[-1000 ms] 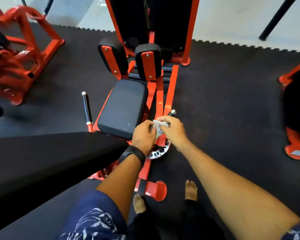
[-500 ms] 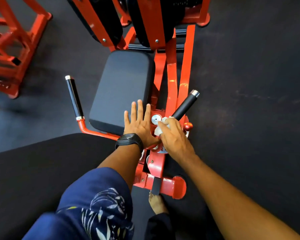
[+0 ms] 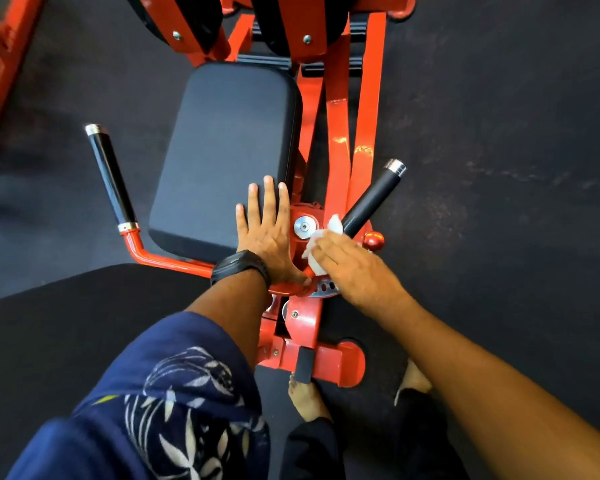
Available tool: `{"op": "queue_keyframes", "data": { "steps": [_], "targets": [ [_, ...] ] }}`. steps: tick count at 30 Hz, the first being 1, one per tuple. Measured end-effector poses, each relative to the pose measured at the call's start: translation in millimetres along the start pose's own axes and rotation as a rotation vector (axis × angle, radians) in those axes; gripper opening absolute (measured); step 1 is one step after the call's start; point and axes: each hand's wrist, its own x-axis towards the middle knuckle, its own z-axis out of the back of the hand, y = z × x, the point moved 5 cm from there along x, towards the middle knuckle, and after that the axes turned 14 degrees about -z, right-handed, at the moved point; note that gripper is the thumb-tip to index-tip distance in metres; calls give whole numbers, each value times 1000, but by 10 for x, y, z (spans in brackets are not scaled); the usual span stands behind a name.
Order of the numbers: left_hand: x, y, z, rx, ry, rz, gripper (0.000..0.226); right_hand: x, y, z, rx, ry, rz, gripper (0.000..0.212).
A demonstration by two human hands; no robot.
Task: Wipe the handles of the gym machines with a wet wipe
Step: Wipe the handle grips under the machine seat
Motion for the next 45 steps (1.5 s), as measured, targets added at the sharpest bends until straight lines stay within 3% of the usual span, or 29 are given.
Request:
{"op": "queue_keyframes", "data": {
  "steps": [4, 7, 8, 11, 15, 17, 19, 22, 25, 28, 32, 36, 39, 41, 45],
  "targets": [
    [14, 7, -9, -10, 15, 8, 170, 144, -222, 82, 24, -95, -243, 22],
    [22, 0, -18, -5, 30, 17, 170, 23, -101, -82, -70, -32, -38, 34],
    [26, 5, -20, -4, 33, 17, 170, 10, -182, -85, -58, -36, -44, 33],
    [31, 13, -15, -11, 36, 21, 172, 91, -450, -20, -11, -126, -321, 33],
    [27, 9, -15, -25, 49, 26, 169, -9, -88, -200, -179, -36, -138, 38],
    [23, 15, -13, -27, 46, 23, 170, -17, -218, -182, -35, -89, -354, 46],
    [20, 12, -10, -37, 44, 23, 170, -26, -221, -154, 94, -180, -748, 57],
    [17, 0, 7, -31, 49, 22, 169, -79, 231, -243, 386, -358, -1125, 49],
    [8, 1, 12, -30, 40, 18, 167, -14, 247, -269, 727, -577, -1428, 37],
    [6, 1, 22, -38, 35, 21, 169, -24, 109, -379, 893, -605, -1590, 27],
    [11, 1, 26, -44, 33, 18, 169, -153, 237, -568, 1112, -456, -1633, 31],
    [2, 0, 22, -47, 39, 17, 168, -129, 195, -613, 1215, -503, -1625, 21],
    [-3, 0, 29, -37, 42, 18, 169, -228, 361, -466, 924, -509, -1510, 30],
    [6, -9, 29, -40, 37, 15, 167, -193, 375, -335, 702, -526, -1263, 39],
    [5, -11, 27, -47, 32, 16, 166, -84, 255, -274, 184, -216, -783, 58]
  ]
}}
